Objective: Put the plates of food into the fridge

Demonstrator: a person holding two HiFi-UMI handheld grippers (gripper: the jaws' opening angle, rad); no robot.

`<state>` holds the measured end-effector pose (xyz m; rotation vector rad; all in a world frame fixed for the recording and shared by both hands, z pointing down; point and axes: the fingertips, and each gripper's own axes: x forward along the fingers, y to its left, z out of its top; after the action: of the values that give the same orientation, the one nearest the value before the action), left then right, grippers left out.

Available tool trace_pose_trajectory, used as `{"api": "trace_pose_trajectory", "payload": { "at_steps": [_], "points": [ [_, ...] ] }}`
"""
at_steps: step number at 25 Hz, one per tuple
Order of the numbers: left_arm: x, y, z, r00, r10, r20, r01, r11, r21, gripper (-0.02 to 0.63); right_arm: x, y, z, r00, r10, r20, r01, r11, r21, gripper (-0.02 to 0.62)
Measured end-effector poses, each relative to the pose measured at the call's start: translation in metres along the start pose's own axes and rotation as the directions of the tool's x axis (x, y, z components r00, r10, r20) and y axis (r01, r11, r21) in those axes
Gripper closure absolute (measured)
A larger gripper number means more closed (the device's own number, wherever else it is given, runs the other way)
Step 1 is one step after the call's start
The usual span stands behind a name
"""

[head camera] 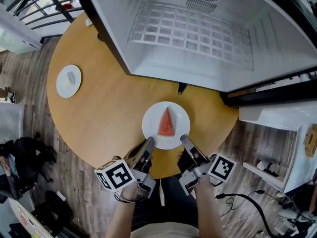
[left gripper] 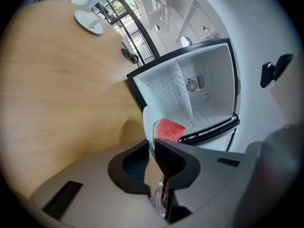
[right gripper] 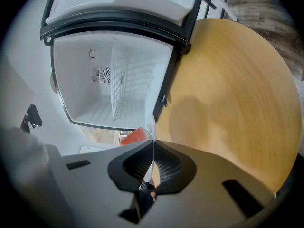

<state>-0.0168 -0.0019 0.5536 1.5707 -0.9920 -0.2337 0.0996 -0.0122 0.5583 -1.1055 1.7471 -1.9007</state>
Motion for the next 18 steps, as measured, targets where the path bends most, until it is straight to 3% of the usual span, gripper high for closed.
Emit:
{"api": "trace_pose_trajectory", "payload": {
  "at_steps": [9,18],
  "points": [
    [-0.005,-0.053,0.048,0.997,-0.045,0.064,0.044,0.999,0.018,0.568,0.011,0.065,0.021,0.996,0.091,0.025,-0.091,0.996,0.004,0.578],
    [-0.001,-0.099,0.094,0.987,-0.103,0.12,0.098,0.994,0.046,0.568,0.025,0.125,0.047,0.986,0.162,0.048,-0.16,0.986,-0.052,0.578]
  ]
}}
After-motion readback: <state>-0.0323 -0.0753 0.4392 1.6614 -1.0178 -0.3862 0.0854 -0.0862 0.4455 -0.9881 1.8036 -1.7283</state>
